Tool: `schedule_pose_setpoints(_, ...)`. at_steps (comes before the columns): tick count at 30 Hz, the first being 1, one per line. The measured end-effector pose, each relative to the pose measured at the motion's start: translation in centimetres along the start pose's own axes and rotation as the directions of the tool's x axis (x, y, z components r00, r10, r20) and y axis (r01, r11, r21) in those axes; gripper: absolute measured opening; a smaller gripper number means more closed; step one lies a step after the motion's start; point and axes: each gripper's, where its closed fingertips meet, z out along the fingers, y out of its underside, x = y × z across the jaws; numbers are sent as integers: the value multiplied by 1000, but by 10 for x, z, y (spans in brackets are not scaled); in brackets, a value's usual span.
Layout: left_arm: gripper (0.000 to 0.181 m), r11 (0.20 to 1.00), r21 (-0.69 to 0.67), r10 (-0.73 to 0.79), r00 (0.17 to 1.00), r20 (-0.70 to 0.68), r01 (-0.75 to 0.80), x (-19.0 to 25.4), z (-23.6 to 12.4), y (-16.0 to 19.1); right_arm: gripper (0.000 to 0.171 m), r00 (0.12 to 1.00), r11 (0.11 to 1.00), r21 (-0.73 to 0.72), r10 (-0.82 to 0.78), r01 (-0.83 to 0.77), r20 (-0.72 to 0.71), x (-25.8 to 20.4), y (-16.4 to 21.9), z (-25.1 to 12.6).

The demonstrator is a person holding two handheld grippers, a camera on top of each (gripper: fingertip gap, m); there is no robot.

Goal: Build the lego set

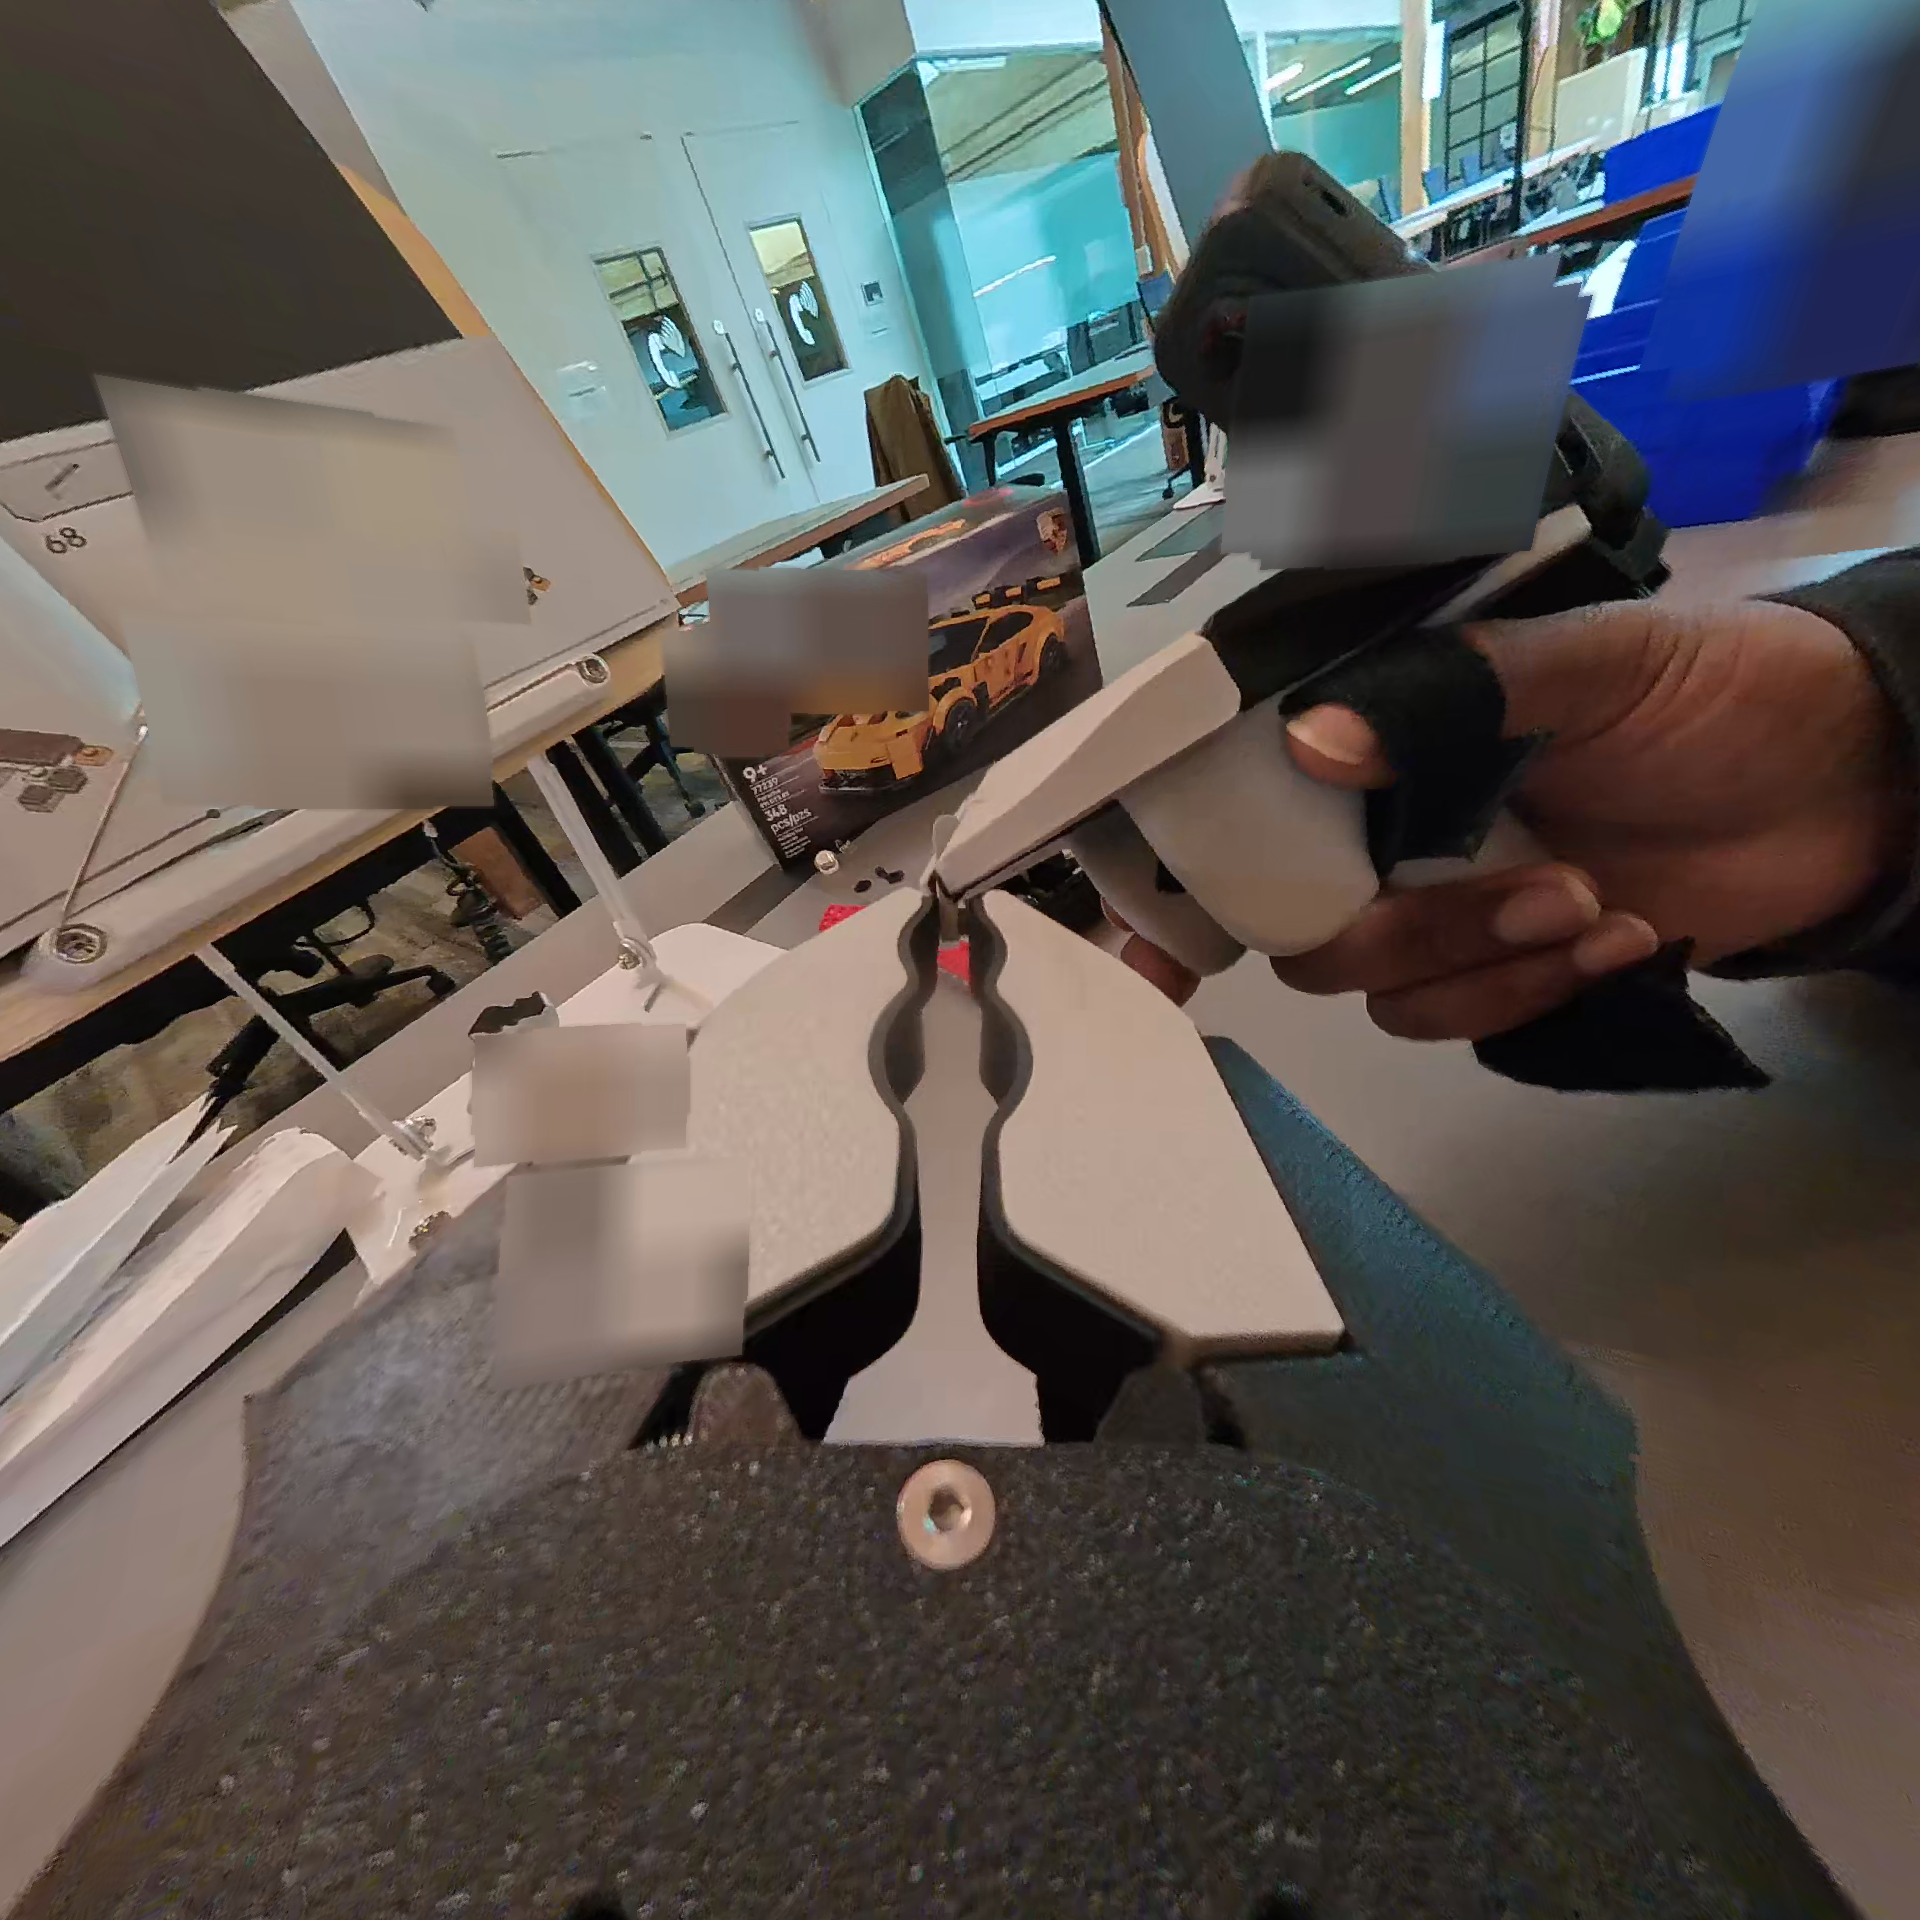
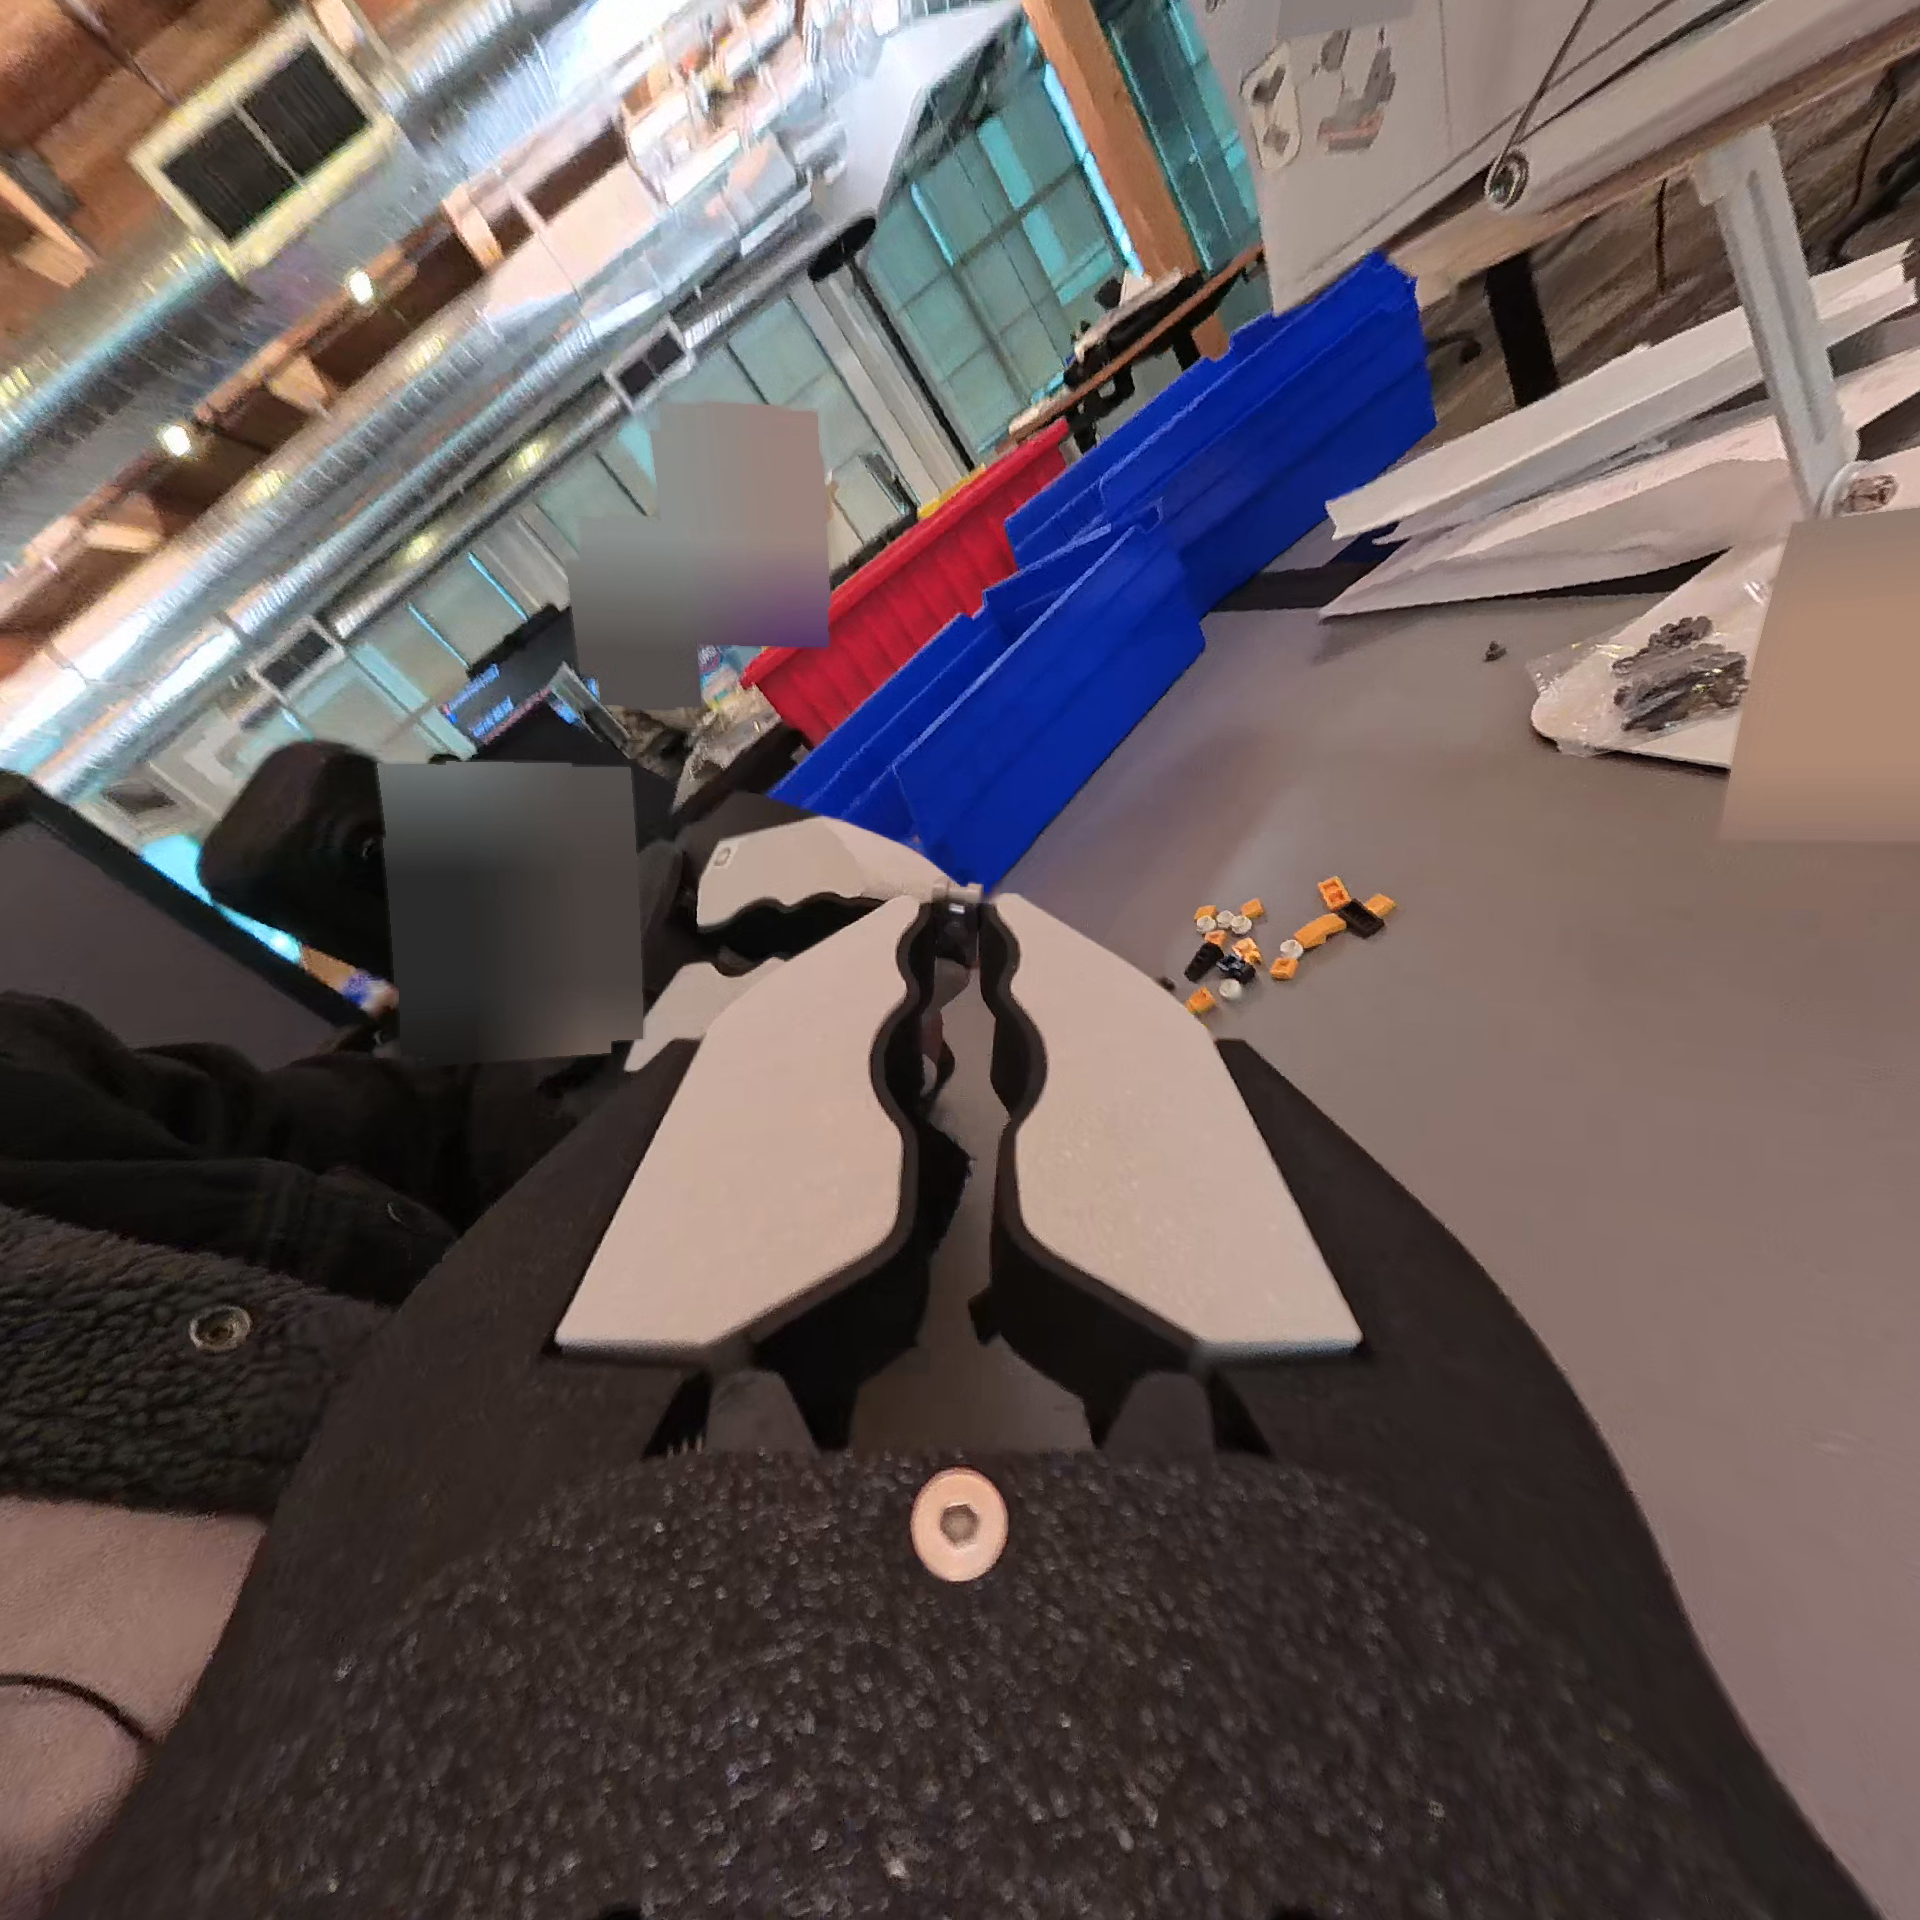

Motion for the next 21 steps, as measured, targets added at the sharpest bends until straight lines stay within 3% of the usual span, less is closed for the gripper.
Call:
schedule_pose_setpoints(2,11,1000,-14,-14,997,-71,13,4,1,3,8,998,992,-108,-64,67,30,-1,2,-5)
schedule_pose_setpoints(4,19,997,-72,-38,983,-180,26,6,0,9,8,978,923,-326,-199,206,56,3,16,-17)
schedule_pose_setpoints(5,24,990,-137,-58,971,-233,26,5,-2,16,8,958,836,-473,-279,279,73,8,31,-28)
schedule_pose_setpoints(7,20,966,-259,-111,939,-325,25,2,-8,30,8,887,561,-736,-446,380,118,27,66,-59)
schedule_pose_setpoints(9,18,948,-319,-145,920,-364,23,-2,-15,38,8,849,349,-860,-503,372,163,39,89,-82)
schedule_pose_setpoints(11,15,926,-378,-157,908,-388,-2,-3,-21,49,8,826,190,-915,-523,355,212,46,107,-96)
schedule_pose_setpoints(13,14,897,-440,-153,895,-418,-52,1,-26,62,8,810,84,-939,-536,334,240,50,118,-103)
schedule_pose_setpoints(17,17,820,-558,-176,873,-455,-125,5,-36,94,8,777,-42,-941,-552,335,301,54,132,-103)
schedule_pose_setpoints(21,18,778,-622,-217,889,-403,-92,-9,-40,117,8,760,-67,-935,-564,349,324,56,139,-95)
